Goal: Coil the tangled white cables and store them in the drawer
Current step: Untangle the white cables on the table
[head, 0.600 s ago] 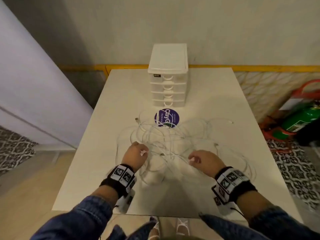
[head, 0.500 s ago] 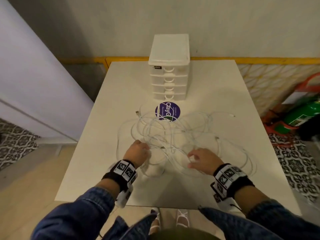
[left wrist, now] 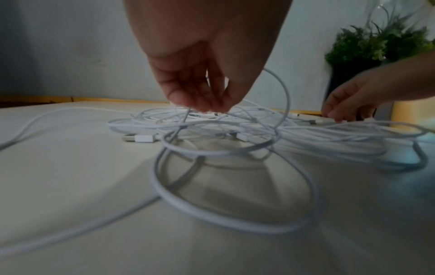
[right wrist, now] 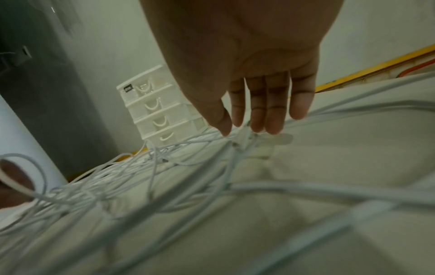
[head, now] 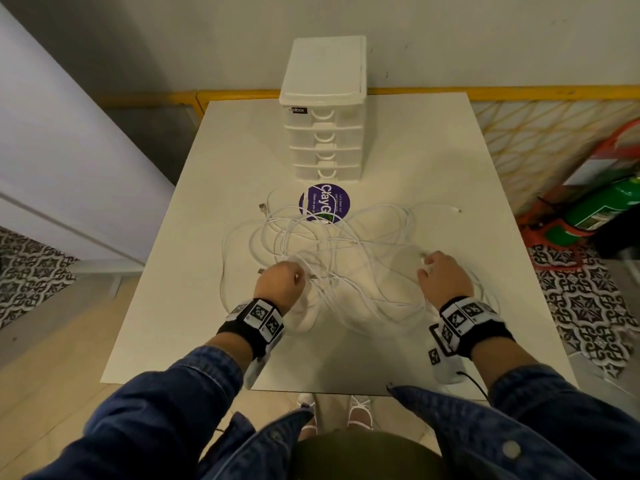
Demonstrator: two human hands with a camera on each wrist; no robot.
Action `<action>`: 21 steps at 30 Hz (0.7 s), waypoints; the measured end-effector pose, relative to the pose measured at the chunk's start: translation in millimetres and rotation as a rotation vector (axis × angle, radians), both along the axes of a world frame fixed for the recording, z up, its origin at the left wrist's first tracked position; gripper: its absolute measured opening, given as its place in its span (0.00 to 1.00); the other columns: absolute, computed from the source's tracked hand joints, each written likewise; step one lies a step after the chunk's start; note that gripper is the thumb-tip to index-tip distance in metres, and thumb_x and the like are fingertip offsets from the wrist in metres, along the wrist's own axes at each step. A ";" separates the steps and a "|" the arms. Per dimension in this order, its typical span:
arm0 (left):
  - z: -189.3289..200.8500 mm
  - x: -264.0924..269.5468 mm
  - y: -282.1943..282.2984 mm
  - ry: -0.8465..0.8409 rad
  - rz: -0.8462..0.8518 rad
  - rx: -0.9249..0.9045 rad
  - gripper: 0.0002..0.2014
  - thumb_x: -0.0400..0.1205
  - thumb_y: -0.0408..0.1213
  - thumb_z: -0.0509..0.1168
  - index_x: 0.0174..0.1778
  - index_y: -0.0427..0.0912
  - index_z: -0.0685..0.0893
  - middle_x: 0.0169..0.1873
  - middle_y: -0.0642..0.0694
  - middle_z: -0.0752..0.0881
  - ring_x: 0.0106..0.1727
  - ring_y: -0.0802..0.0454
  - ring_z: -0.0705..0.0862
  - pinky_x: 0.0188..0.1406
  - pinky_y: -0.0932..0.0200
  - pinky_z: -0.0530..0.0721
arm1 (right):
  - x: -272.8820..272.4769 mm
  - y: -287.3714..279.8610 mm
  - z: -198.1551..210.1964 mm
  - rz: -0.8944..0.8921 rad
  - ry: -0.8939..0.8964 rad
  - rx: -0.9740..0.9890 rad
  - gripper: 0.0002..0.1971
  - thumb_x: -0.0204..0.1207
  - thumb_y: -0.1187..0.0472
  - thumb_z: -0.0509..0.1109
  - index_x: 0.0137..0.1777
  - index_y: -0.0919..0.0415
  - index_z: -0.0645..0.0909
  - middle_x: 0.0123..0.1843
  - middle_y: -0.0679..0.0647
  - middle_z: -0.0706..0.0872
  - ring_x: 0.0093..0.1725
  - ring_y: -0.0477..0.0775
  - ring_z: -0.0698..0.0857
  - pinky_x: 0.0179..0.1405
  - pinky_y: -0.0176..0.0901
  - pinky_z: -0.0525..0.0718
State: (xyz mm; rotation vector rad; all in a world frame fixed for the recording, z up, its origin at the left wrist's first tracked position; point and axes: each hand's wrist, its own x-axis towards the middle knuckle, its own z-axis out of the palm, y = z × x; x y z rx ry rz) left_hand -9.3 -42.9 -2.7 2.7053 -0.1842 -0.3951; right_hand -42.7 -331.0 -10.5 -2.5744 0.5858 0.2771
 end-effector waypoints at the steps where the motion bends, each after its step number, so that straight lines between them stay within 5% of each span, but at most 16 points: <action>1: -1.1 -3.0 -3.3 0.082 0.023 0.028 0.12 0.81 0.36 0.59 0.40 0.34 0.85 0.41 0.36 0.86 0.46 0.38 0.84 0.40 0.54 0.74 | 0.6 -2.7 -1.7 -0.020 0.038 0.012 0.17 0.77 0.57 0.64 0.63 0.64 0.74 0.61 0.64 0.81 0.57 0.67 0.81 0.56 0.54 0.80; 4: -7.4 -12.6 -15.0 0.218 0.045 -0.032 0.14 0.79 0.41 0.62 0.29 0.39 0.78 0.33 0.38 0.82 0.39 0.39 0.82 0.37 0.54 0.74 | 1.5 -5.9 -6.4 -0.039 0.104 0.093 0.22 0.74 0.53 0.69 0.64 0.64 0.73 0.60 0.64 0.83 0.58 0.66 0.82 0.54 0.51 0.78; 10: -9.3 -19.9 -28.7 0.248 0.160 -0.065 0.12 0.77 0.47 0.66 0.33 0.44 0.77 0.34 0.44 0.83 0.39 0.43 0.81 0.39 0.54 0.77 | 4.0 -7.0 -12.9 0.000 0.076 0.138 0.12 0.74 0.57 0.69 0.55 0.61 0.80 0.56 0.60 0.87 0.55 0.63 0.84 0.55 0.50 0.80; 18: -10.1 -22.1 -22.6 0.256 0.301 -0.250 0.12 0.76 0.41 0.67 0.31 0.38 0.79 0.31 0.42 0.82 0.36 0.46 0.80 0.35 0.56 0.74 | 2.5 1.6 -5.6 -0.081 -0.256 0.440 0.04 0.79 0.58 0.64 0.51 0.56 0.74 0.42 0.58 0.87 0.42 0.60 0.85 0.47 0.56 0.85; 21: -7.4 -21.9 -16.0 0.186 0.419 -0.353 0.03 0.77 0.35 0.66 0.40 0.40 0.80 0.38 0.42 0.83 0.41 0.43 0.82 0.38 0.57 0.76 | 7.7 2.4 4.8 -0.013 -0.373 0.397 0.02 0.79 0.60 0.64 0.48 0.55 0.72 0.37 0.54 0.86 0.41 0.58 0.84 0.42 0.45 0.78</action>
